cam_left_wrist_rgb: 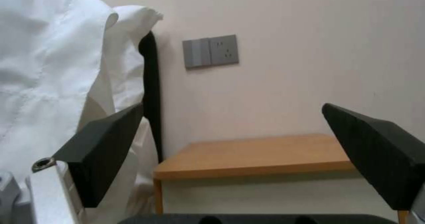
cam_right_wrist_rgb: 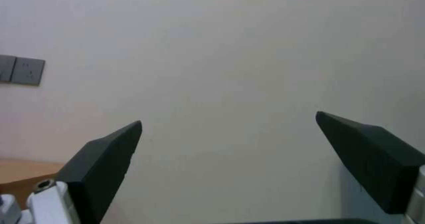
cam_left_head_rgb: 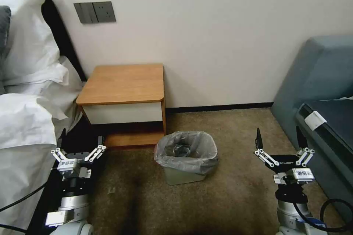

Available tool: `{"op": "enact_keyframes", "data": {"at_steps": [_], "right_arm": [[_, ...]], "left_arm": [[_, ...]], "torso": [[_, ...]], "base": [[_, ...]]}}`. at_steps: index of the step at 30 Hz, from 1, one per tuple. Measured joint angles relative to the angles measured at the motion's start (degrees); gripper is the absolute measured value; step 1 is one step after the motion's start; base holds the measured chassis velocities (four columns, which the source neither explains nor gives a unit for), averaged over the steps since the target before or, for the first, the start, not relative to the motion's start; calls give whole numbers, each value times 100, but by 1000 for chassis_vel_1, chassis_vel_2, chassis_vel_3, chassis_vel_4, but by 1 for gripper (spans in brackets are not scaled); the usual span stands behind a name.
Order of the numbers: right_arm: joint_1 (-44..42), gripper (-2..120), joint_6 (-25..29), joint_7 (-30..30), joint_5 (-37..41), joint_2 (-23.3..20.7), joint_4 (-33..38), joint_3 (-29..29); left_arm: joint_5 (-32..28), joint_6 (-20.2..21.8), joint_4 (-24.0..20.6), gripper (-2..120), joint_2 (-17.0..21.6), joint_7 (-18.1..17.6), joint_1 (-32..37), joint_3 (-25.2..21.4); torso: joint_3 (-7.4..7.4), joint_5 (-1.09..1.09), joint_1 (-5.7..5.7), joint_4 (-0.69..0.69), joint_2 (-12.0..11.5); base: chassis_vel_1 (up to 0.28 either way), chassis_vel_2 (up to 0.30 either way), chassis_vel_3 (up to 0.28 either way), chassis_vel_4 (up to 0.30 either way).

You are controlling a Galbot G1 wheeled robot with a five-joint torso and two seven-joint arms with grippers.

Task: Pick up the garbage bag from the table and place it over the trash can.

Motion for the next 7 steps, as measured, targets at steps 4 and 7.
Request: {"op": "enact_keyframes", "data": {"at_steps": [4,7], "right_arm": [[3,100,-18,3,-2,-3,4,-4],[5,100,-26,4,-4,-5,8,-6]], "left_arm": [[-9,19,-6,100,3,-2,-4,3],[-16,27,-9,100,4,-5,-6,5]], "torso": [[0,0,0,0,0],[0,0,0,0,0]], "base": [[0,0,0,0],[0,0,0,0]]}}
